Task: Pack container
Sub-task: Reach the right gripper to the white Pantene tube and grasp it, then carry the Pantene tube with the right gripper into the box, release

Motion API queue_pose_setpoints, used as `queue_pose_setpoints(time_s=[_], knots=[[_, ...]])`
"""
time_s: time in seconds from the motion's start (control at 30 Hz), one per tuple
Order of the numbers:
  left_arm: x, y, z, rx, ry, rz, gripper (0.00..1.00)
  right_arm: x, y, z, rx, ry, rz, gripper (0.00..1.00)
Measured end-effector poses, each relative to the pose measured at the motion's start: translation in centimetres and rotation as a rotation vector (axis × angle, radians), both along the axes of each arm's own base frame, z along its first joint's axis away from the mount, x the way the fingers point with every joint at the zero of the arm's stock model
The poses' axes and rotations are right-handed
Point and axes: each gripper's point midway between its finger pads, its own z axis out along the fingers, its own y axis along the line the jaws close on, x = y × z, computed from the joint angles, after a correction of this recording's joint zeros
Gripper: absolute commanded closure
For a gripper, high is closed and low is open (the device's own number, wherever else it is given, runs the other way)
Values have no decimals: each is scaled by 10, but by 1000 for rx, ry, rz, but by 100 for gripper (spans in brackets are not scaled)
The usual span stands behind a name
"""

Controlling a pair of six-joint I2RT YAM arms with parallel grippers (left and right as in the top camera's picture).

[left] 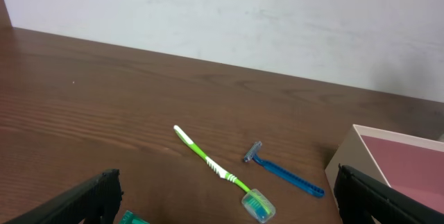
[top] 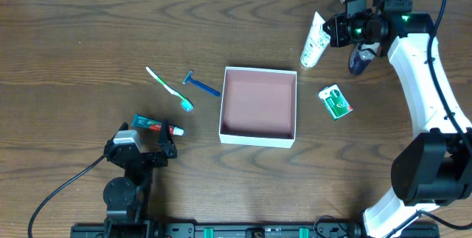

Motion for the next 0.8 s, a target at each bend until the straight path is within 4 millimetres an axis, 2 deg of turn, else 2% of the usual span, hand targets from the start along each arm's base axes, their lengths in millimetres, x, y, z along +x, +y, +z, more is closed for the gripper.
queue_pose_setpoints(time_s=[0.13,0.23,0.27,0.4,0.47,0.53,0.6,0.7,0.8], knots=[[0,0,0,0,0,0,2,-6,-2,6,-12,26,-8,99],[0,0,0,0,0,0,2,-9,-4,28,-19,15,-15,99],[0,0,0,0,0,0,2,-10,-4,40,-21,-3,-16,99],[0,0,0,0,0,0,2,-22,-5,112,-10,-137,-26,99],[0,0,0,0,0,0,2,-39,-3,152,5,-213,-39,99],[0,0,0,0,0,0,2,-60,0,182,20,-260,-59,99],[0,0,0,0,0,0,2,-81,6,204,41,-288,-73,99],[0,0,0,0,0,0,2,-105,20,218,84,-274,-94,99],[0,0,0,0,0,0,2,-116,38,212,120,-205,-107,99]])
